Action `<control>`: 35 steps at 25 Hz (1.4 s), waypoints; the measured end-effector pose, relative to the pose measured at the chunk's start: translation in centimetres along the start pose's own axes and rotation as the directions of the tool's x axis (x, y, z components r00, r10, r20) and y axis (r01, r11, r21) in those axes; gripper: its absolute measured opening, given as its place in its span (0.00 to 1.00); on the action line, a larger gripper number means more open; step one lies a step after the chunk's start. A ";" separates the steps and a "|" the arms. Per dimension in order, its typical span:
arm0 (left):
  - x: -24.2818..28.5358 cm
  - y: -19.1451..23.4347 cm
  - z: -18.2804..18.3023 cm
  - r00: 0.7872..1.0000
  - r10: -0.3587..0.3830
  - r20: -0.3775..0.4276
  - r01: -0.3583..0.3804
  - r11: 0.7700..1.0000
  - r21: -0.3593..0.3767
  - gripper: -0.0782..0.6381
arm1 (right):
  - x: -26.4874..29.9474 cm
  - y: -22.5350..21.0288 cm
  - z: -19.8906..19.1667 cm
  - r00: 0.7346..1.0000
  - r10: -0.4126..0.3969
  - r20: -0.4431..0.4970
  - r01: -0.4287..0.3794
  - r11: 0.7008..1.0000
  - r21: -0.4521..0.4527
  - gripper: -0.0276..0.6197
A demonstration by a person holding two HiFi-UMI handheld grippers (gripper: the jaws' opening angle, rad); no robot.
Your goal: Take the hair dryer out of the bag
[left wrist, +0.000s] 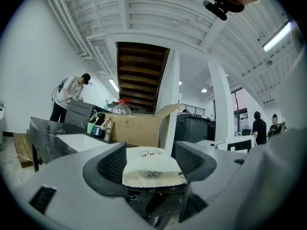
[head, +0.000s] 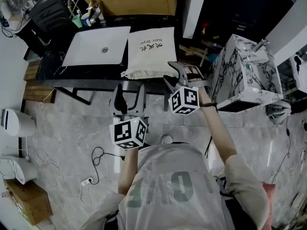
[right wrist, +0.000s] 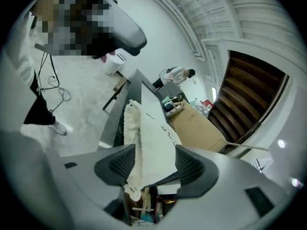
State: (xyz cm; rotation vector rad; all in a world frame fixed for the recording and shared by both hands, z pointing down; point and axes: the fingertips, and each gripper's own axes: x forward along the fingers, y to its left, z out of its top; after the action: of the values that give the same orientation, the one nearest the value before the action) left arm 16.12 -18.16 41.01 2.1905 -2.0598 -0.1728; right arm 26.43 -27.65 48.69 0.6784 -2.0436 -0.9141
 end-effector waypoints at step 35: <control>2.3 -1.7 -0.3 0.992 -0.122 -0.028 0.118 0.987 -0.105 0.53 | 1.7 -7.5 3.3 0.990 -0.135 0.035 0.138 0.984 -0.109 0.11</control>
State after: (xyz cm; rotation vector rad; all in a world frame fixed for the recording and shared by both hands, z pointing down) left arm 18.00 -20.31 40.99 2.2396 -1.8585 -0.2456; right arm 23.93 -32.17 42.09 0.7555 -1.9718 -1.1132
